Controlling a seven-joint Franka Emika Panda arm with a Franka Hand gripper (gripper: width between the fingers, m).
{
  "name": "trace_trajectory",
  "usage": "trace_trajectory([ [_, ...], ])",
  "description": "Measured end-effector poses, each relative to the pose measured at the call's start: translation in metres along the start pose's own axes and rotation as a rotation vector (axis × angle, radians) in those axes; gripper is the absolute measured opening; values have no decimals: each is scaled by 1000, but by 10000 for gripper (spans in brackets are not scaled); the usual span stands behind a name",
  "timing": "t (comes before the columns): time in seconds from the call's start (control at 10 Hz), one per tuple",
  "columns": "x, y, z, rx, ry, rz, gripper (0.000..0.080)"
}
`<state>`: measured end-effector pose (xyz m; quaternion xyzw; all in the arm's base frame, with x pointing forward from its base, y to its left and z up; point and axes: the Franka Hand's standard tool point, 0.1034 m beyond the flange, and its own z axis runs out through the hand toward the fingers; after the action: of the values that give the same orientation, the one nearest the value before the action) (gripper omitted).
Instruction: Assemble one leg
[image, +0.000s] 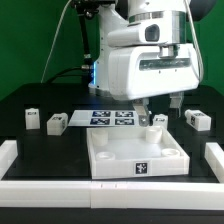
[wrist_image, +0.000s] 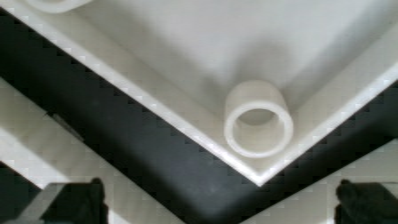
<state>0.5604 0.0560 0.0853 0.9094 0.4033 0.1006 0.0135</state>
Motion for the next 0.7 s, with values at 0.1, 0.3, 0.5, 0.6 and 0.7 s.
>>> trace_trajectory([
  [0.1, -3, -5, 0, 2, -6, -45, 650],
  [0.3, -8, -13, -3, 13, -37, -218, 650],
  [0.5, -18, -20, 0, 65, -98, -390, 650],
  [0.6, -24, -22, -1, 76, -111, -430, 650],
  [0.7, -35, -22, -1, 80, -119, -414, 650],
])
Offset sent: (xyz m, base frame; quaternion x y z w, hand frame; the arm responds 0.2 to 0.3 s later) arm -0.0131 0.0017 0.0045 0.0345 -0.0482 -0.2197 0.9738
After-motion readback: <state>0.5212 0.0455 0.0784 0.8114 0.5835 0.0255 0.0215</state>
